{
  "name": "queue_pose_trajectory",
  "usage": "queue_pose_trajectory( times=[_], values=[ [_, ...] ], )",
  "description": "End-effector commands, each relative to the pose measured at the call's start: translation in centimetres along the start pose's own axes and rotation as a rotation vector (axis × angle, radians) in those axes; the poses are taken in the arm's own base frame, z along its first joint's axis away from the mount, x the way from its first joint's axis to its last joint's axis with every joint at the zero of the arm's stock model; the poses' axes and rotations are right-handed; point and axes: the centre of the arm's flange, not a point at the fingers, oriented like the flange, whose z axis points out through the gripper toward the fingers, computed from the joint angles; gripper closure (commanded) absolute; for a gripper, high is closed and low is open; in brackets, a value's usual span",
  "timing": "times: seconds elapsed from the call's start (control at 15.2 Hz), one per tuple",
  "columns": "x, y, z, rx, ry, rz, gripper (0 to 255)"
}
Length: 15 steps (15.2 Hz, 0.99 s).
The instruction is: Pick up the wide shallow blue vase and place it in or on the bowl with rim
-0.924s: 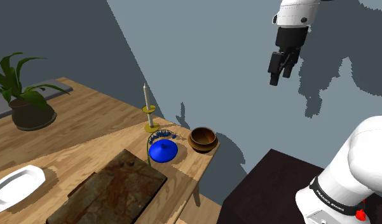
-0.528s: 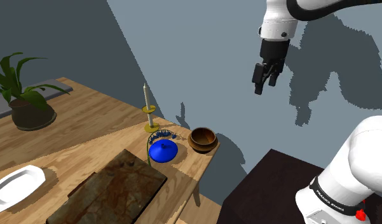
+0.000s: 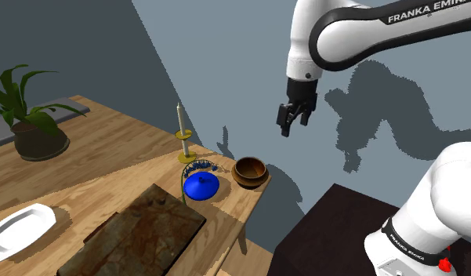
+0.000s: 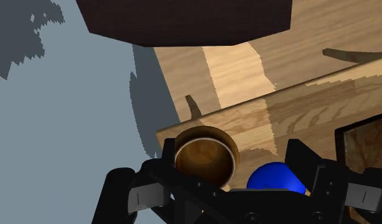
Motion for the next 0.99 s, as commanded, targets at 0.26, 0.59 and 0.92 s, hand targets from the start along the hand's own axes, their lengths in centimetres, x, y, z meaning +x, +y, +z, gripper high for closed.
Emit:
queue_pose_trajectory(
  times=[0.26, 0.59, 0.92],
  values=[
    [4.4, -4.3, 4.8, -0.004, 0.03, 0.01, 0],
    [8.0, -7.9, 8.7, -0.009, 0.053, 0.018, 0],
    [11.7, -11.6, 12.5, -0.014, 0.076, 0.025, 0]
  ],
)
